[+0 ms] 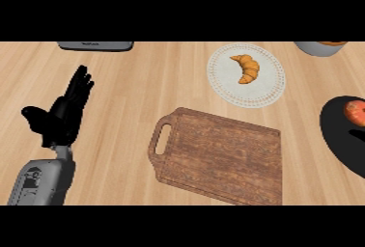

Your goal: Pick the squash from the cutting board and place it in the pan

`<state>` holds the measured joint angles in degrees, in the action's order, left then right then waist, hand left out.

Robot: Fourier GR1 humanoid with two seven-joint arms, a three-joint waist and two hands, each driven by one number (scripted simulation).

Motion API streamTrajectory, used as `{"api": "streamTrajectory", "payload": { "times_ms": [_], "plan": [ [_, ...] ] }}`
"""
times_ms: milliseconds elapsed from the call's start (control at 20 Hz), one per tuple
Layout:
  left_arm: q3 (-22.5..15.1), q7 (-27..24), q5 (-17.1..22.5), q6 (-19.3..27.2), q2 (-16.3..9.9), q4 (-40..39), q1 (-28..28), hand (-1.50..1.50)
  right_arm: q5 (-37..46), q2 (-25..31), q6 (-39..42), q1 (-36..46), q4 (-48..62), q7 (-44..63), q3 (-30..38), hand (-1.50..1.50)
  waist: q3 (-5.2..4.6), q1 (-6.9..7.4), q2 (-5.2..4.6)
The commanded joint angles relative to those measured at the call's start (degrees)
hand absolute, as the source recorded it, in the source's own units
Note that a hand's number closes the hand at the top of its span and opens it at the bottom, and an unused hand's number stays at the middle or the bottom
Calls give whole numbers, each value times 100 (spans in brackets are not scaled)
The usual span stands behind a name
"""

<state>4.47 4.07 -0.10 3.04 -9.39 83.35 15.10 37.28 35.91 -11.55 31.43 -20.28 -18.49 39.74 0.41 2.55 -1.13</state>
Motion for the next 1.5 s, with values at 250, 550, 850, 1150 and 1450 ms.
{"api": "streamTrajectory", "payload": {
  "times_ms": [250,550,850,1150,1450],
  "plan": [
    [48,39,-73,82,-26,46,-64,0,-934,92,-1,-50,264,-1573,792,-150,-13,-149,60],
    [-3,76,-182,249,106,82,-205,0,-1824,90,1079,-538,115,-2042,1293,-150,-39,-301,123],
    [293,266,-19,115,-209,224,-203,0,-2334,-6,2582,-1595,-405,-2427,1389,-150,-65,-456,186],
    [428,6,106,-19,-252,184,-488,0,-2794,-45,3559,-2785,-1589,-2453,1528,-150,-80,-499,177],
    [220,76,-43,125,-45,216,-404,0,-3261,-835,4054,-3946,-3394,-1901,1579,-150,-80,-478,152]
  ]
}}
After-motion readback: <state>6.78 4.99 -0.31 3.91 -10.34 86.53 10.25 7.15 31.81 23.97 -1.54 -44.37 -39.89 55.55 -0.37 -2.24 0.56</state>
